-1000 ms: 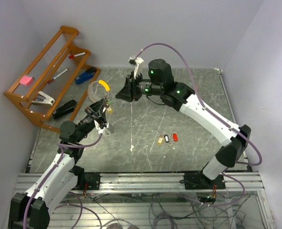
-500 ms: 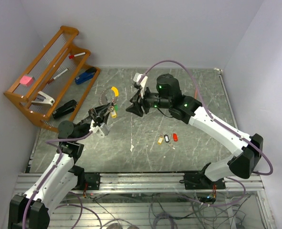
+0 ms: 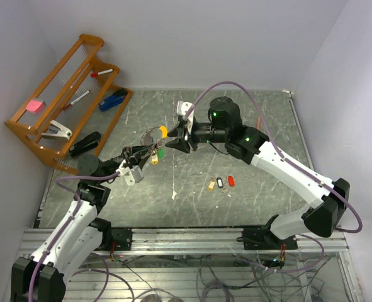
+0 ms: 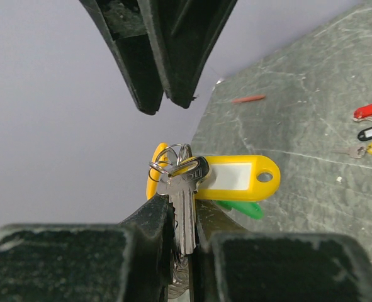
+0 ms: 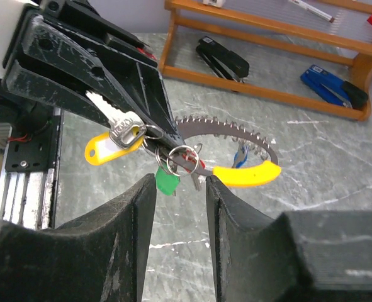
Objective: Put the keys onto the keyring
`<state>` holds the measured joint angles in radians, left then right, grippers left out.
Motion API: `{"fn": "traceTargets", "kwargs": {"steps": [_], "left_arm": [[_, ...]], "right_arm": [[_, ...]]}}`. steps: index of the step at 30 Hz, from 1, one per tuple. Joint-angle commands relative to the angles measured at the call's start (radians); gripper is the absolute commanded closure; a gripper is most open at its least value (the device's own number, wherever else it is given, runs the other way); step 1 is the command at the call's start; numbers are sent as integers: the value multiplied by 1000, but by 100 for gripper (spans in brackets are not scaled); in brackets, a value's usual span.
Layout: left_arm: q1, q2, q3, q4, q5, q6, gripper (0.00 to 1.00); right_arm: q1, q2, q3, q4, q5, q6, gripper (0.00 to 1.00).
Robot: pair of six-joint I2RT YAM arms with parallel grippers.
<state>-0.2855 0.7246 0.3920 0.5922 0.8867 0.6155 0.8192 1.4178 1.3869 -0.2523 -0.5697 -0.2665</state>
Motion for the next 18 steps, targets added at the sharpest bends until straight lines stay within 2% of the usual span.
{"fn": "traceTargets", "kwargs": {"steps": [1,10,18], "left_arm": [[-7,10,47,-2,92,3,93],[-7,24,47,-5,188,13,93],[-7,60,58,26,273,0,93]], "right_arm": [[-2,-21,6,15,-68,-32,65],[4,-71,-46,-51,-104,-38,71],[25,-166,-134,-87,-43,-52,67]]}}
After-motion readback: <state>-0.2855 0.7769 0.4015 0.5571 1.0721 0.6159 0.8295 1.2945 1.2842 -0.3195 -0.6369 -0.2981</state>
